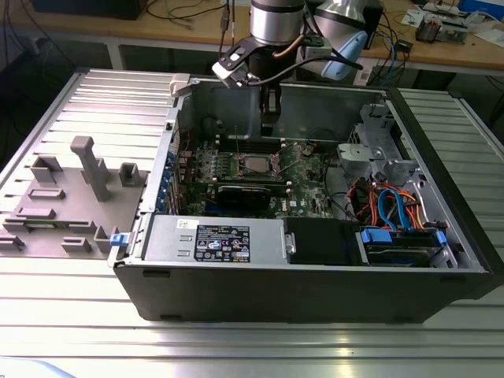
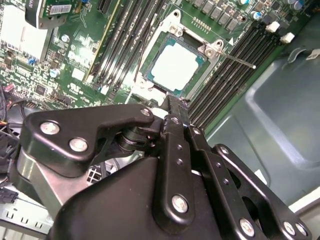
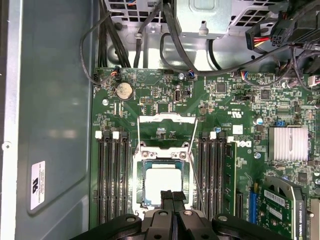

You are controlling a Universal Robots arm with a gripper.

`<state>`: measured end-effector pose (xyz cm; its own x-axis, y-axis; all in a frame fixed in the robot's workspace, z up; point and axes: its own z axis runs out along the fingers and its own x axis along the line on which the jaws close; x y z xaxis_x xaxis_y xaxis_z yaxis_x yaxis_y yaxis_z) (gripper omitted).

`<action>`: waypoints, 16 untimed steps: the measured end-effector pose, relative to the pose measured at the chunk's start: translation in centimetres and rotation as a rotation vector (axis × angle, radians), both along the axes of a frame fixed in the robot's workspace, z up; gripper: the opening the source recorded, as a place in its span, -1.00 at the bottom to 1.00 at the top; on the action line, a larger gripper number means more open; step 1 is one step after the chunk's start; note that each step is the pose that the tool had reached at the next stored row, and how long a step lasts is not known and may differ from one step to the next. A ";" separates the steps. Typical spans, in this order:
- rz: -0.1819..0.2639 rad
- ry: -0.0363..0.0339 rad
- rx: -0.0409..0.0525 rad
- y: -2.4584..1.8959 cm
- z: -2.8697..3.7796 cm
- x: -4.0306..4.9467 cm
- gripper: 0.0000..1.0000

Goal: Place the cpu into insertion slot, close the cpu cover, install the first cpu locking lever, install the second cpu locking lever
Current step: 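Close the cpu cover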

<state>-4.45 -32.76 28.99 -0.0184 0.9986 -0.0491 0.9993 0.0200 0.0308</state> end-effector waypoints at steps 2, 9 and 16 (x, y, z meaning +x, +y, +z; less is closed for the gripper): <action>0.000 -0.0001 -0.0004 0.01 0.02 0.00 -0.79; 0.000 0.0001 -0.0016 0.01 0.06 0.27 -0.79; 0.000 0.0001 -0.0014 0.02 0.05 0.43 -0.79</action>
